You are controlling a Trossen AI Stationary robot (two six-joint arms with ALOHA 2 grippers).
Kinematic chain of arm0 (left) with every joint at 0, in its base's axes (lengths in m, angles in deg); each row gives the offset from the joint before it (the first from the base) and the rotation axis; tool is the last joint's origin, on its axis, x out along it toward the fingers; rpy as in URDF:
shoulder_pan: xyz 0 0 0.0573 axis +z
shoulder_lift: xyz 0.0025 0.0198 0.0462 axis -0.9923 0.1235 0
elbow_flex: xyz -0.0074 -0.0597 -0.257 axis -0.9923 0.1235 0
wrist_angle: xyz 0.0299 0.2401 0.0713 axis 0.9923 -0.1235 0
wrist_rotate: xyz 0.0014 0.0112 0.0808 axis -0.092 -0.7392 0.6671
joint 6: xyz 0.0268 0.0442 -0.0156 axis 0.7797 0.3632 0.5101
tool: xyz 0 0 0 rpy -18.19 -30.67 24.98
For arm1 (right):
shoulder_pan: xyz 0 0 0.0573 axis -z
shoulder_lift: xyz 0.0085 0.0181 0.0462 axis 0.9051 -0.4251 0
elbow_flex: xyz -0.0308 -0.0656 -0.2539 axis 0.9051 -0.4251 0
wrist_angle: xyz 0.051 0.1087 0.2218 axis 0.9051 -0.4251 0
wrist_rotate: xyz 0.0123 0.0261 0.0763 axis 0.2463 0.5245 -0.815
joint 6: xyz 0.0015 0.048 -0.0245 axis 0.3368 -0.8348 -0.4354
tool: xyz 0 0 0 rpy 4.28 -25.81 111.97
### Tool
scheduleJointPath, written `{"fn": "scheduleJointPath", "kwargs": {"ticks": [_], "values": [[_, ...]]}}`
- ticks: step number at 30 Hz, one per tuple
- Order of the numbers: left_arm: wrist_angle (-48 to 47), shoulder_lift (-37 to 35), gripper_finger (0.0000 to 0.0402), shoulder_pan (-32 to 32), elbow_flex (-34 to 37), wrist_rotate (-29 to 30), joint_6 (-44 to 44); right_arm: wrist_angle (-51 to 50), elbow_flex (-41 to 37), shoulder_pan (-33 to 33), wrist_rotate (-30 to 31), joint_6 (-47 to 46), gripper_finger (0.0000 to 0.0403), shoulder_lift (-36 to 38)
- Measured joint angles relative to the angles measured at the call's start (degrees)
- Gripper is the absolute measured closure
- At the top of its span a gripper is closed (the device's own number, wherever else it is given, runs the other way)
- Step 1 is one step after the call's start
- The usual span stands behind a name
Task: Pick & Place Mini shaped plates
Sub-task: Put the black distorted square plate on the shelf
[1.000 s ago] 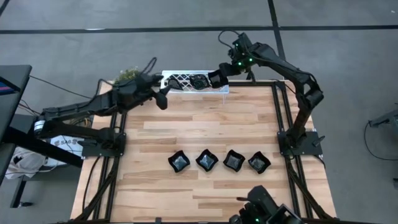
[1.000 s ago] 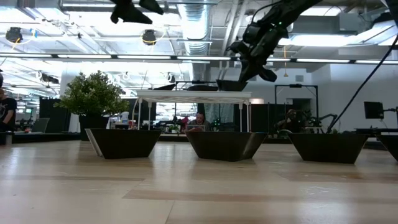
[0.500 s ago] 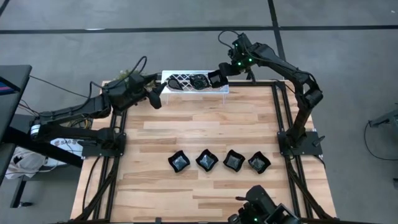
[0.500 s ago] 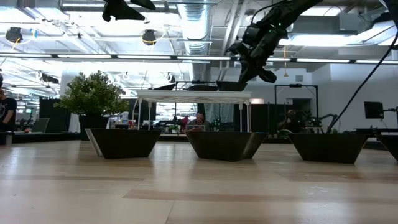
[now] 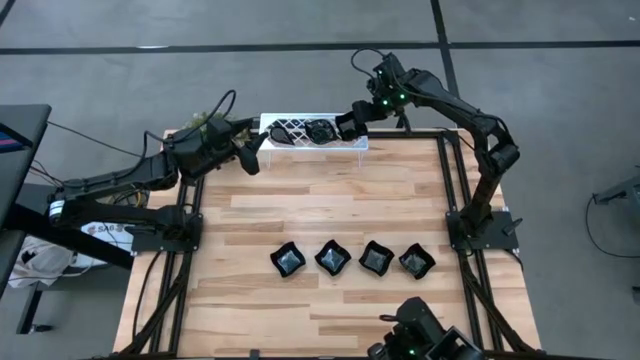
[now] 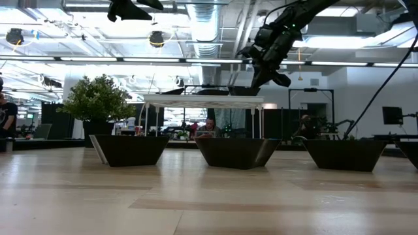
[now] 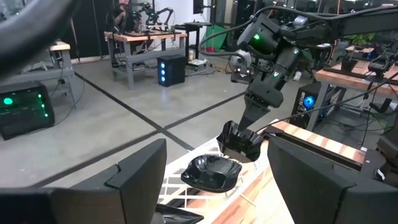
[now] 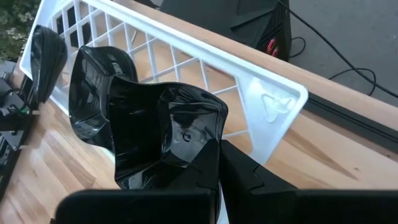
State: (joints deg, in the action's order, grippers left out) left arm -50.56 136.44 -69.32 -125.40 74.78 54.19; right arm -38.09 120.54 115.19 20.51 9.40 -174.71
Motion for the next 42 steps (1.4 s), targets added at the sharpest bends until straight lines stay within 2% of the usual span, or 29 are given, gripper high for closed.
{"fn": "scheduleJointPath", "kwargs": {"ticks": [42], "values": [[3.39,0.00,0.0119,0.02,0.00,0.00,1.42,0.79,-1.27,-1.16,2.80,2.54,0.0403,0.05]]}}
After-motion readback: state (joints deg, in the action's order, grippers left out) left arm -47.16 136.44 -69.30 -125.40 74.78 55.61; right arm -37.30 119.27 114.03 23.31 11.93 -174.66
